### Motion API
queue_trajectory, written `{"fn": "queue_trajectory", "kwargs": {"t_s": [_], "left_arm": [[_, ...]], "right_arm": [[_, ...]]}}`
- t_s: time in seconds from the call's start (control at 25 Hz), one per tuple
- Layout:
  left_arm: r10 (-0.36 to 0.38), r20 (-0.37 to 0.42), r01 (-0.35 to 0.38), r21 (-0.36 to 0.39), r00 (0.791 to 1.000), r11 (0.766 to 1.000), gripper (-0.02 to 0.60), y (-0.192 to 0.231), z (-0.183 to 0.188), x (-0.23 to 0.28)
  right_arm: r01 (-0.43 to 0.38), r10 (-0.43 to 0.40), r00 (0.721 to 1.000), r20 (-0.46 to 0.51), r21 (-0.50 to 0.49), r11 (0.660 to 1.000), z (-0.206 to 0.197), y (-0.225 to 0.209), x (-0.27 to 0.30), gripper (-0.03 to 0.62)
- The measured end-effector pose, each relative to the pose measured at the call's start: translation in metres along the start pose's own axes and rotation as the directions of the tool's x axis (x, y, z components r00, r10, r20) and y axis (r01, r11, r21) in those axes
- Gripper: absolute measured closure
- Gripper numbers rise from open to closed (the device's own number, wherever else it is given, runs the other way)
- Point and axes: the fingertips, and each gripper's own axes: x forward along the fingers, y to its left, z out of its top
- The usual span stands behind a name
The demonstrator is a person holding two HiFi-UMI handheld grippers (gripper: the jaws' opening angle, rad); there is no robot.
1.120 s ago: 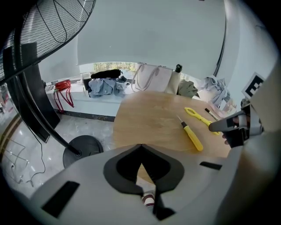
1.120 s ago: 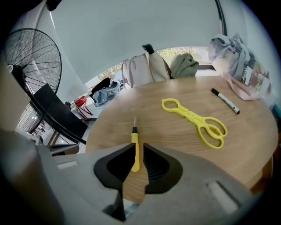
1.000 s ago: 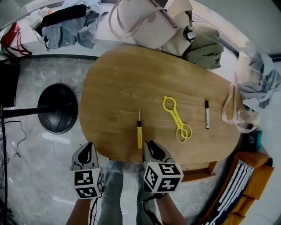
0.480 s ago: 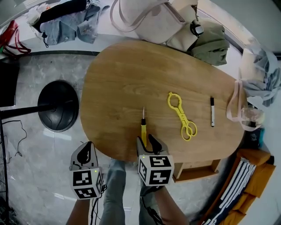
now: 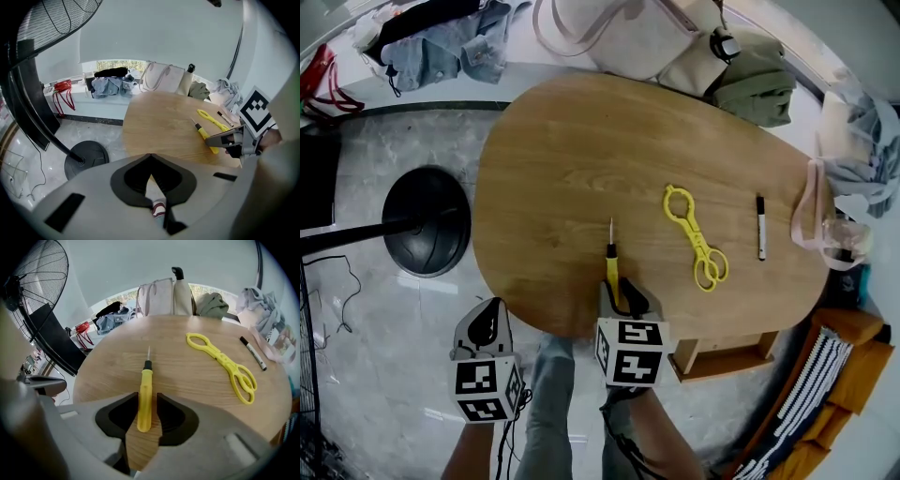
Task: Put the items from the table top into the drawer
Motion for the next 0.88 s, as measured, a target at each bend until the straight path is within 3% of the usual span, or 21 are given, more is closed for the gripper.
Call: {"fn": "queue_trajectory", "kwargs": {"t_s": [0.2, 0.64, 0.88], "left_arm": [[-0.006, -0.004, 0.006, 0.006, 1.000, 1.000, 0.583, -0.003, 0.000, 0.001], [-0.020, -0.007, 0.020, 0.029, 1.000, 0.999, 0.583, -0.021, 0.003, 0.002], [-0.043, -0.008, 0.043, 0.065, 0.999, 0.997, 0.584, -0.045, 0.007, 0.004]], "right_arm": [[0.019, -0.019, 1.000, 0.001, -0.016, 1.000, 0.000, -0.004, 0.001, 0.501], [0.019, -0.019, 1.000, 0.020, -0.024, 1.000, -0.003, -0.015, -0.007, 0.511], [0.035, -0.035, 0.999, 0.036, 0.027, 0.999, -0.011, -0.040, -0.024, 0.513]]}}
